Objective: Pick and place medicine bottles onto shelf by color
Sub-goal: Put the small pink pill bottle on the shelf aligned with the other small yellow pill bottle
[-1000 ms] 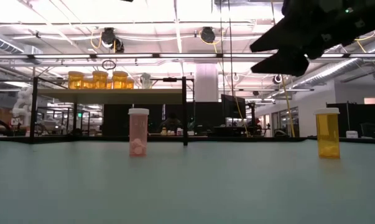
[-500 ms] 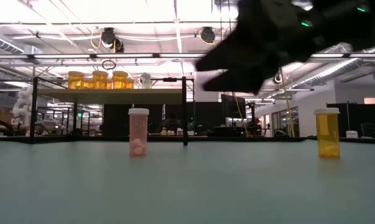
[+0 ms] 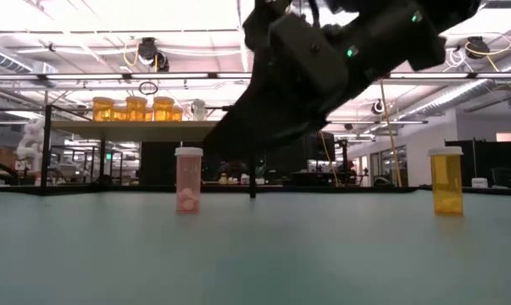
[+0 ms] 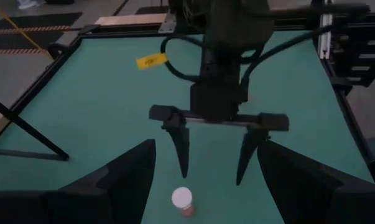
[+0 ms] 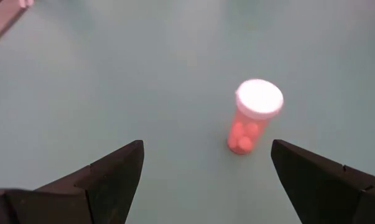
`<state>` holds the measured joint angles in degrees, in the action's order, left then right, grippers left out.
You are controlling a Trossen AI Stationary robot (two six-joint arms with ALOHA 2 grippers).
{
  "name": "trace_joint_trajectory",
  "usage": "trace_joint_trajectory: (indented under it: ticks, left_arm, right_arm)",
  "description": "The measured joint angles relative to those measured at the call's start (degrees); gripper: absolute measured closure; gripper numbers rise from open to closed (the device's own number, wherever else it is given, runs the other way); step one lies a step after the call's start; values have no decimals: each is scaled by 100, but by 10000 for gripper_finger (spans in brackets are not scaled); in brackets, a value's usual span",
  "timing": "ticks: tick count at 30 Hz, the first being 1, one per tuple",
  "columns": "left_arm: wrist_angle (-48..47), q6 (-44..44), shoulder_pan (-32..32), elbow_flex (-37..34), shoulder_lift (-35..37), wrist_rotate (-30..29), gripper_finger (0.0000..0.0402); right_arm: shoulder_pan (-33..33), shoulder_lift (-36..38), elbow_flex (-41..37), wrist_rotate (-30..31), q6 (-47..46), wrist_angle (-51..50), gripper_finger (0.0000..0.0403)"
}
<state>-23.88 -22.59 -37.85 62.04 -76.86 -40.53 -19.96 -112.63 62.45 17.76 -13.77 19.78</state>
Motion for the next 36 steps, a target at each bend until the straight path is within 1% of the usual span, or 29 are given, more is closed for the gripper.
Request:
trace_joint_trajectory:
  ticks: [5, 8, 14, 20, 28, 36]
  left_arm:
    - [1, 170, -17, 0, 0, 4, 121]
    - [3, 380, -15, 0, 0, 4, 121]
    - [44, 839, 15, 0, 2, 4, 121]
    - [50, 1246, 97, 0, 5, 4, 121]
    - [58, 1429, 190, 2, 5, 5, 121]
    - [515, 1785, 254, 4, 5, 68, 121]
  right_arm:
    - [216, -156, -6, -56, 10, 26, 54]
    - [380, -242, -6, -356, 12, 80, 58]
    - [598, -731, -4, -860, 3, 644, 87]
    - [628, -1059, 8, -819, -10, 1041, 111]
    - [642, -1102, -3, -845, -52, 1361, 146]
    - [609, -1111, -9, -712, -18, 1424, 190]
